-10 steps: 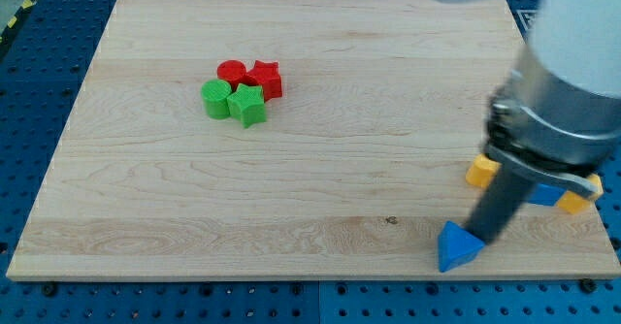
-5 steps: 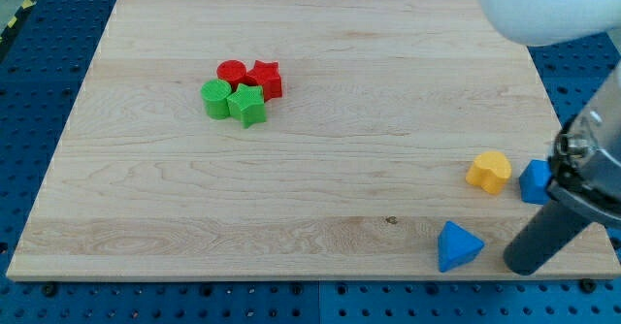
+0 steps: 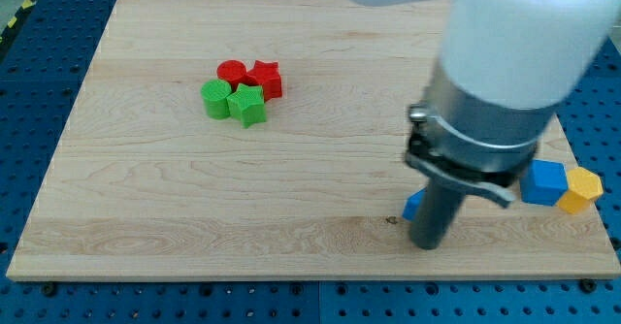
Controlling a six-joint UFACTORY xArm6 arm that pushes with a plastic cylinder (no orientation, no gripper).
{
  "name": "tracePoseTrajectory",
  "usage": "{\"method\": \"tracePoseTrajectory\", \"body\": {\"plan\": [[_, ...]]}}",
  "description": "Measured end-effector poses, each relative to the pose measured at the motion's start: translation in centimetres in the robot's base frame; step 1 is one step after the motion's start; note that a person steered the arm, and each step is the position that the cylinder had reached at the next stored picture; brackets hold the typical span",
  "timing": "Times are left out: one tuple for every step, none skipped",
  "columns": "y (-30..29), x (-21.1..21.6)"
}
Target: Move the blue blocks towards the center
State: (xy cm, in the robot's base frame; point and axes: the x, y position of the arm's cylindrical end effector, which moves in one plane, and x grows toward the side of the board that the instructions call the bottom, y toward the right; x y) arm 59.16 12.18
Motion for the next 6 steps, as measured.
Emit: {"method": "tracePoseTrajectory", "body": {"plan": [[1.6,-0.8],[-0.9,-1.7],[5.1,-1.5],[13.5,-1.8],[13.4,-4.5],[10.2,-7.5]]}}
